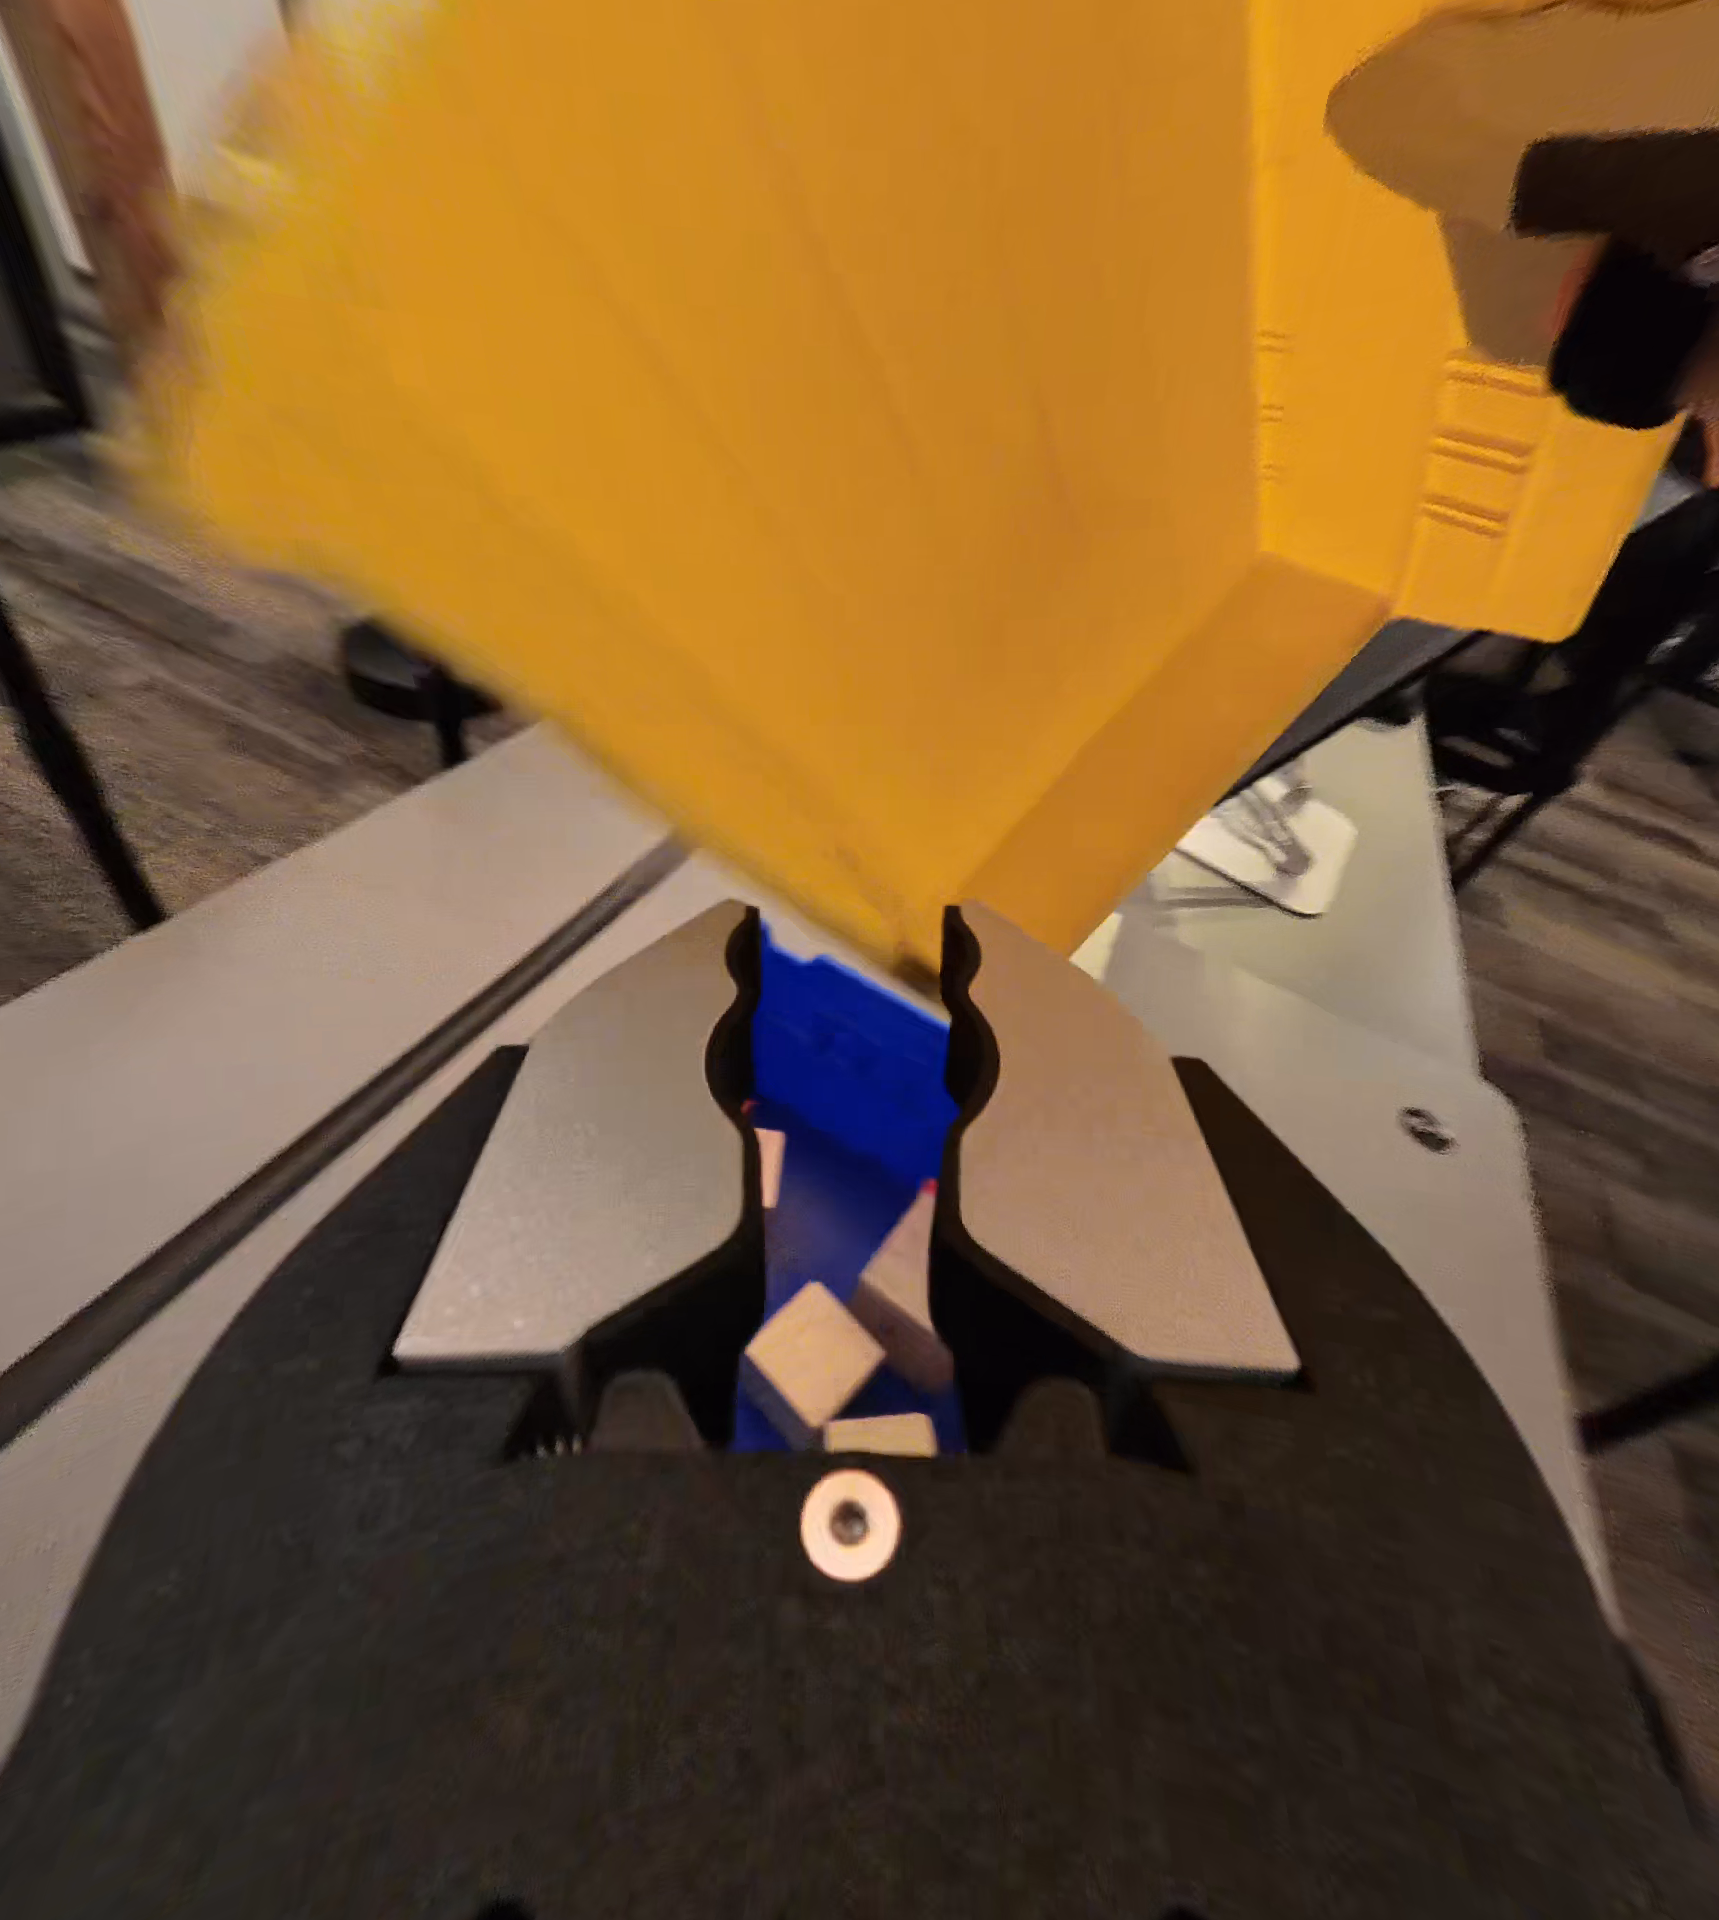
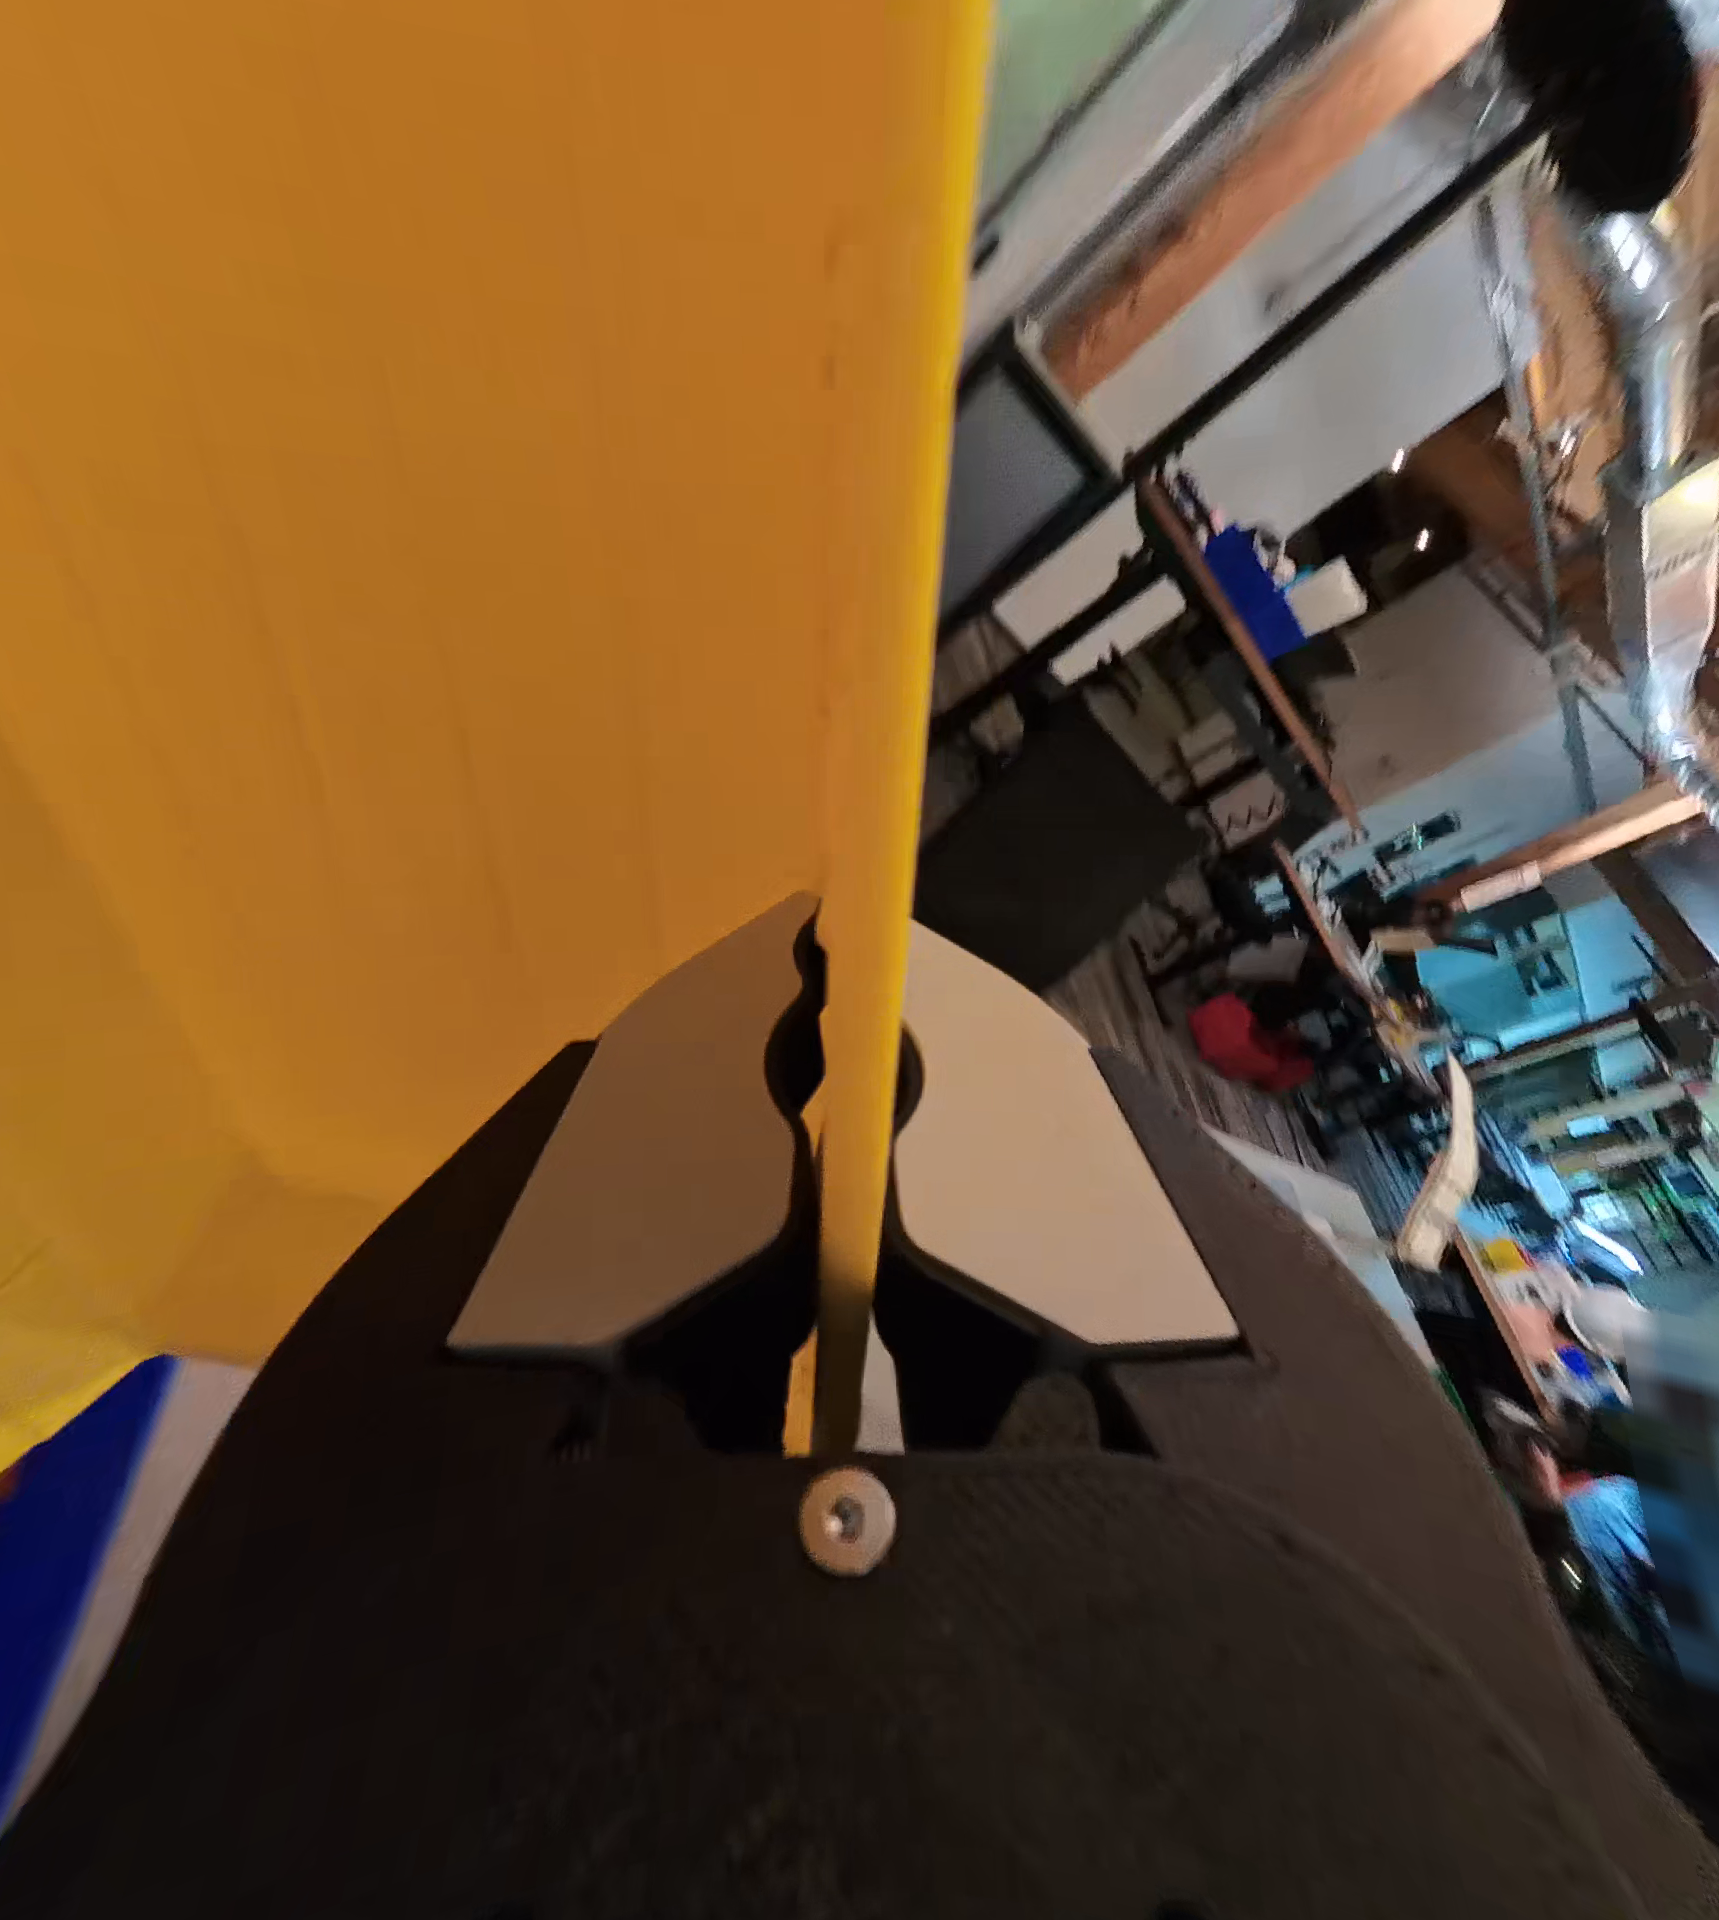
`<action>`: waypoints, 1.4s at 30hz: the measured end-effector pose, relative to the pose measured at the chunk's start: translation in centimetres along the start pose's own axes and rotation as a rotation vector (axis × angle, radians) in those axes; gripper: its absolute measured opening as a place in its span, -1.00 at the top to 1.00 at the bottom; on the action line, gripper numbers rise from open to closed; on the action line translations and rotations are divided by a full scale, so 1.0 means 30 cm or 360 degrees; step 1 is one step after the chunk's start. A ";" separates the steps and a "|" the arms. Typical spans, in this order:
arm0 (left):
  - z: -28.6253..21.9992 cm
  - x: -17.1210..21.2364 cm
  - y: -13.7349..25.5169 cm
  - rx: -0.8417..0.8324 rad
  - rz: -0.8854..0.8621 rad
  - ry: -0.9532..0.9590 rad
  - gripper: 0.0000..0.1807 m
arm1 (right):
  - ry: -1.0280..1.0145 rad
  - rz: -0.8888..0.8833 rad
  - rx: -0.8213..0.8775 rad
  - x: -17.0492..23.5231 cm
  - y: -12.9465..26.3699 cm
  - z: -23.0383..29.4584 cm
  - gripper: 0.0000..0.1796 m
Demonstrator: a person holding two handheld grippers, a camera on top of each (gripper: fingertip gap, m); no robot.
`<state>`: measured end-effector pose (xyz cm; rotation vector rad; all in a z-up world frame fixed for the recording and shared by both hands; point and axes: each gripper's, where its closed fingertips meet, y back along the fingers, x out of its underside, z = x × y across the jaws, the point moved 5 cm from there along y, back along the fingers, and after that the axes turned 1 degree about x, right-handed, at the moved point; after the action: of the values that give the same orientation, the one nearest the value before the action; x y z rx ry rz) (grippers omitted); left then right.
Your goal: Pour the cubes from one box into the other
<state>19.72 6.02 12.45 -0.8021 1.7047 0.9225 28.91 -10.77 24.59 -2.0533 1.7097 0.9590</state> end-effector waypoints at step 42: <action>0.402 0.607 0.502 -0.0569 0.1797 0.0706 0.94 | -0.0939 0.1603 -0.1258 0.967 -0.259 0.414 0.93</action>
<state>7.24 22.29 -4.38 -0.1823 2.4602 1.9466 34.57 -23.02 -4.98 -0.8051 2.1482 2.5348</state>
